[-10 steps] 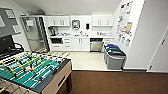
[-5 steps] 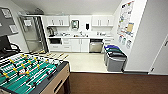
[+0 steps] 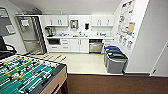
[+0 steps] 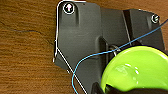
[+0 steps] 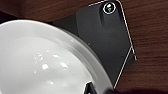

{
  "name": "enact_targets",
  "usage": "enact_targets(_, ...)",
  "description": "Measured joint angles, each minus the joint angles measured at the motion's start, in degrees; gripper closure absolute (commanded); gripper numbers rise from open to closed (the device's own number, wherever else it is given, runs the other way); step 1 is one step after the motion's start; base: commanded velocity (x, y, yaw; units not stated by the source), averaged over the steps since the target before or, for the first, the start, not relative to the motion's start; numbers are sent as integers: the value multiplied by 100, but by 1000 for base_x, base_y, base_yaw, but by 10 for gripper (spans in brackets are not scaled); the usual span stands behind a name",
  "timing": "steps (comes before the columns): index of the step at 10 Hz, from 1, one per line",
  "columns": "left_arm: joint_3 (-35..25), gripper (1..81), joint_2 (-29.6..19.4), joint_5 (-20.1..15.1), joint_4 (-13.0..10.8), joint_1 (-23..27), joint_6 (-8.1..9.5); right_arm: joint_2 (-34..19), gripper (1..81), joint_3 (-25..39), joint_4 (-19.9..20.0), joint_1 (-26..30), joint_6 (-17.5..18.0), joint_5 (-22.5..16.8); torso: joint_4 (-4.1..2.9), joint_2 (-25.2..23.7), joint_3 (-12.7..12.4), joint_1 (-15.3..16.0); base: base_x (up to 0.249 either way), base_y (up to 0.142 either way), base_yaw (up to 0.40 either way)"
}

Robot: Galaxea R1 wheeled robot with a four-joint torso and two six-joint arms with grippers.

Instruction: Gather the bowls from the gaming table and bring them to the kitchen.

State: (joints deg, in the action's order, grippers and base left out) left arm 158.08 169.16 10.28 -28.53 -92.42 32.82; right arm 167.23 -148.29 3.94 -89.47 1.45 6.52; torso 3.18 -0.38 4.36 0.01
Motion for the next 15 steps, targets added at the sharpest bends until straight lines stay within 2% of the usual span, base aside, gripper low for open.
enact_targets(8,0,811,5,0,0,13,0,-2,811,0,-9,44,0,0,0,0,0,2,177,-68,0)
enact_targets(15,0,811,-17,6,2,13,0,-15,811,0,-13,50,0,4,0,0,0,2,179,0,0)
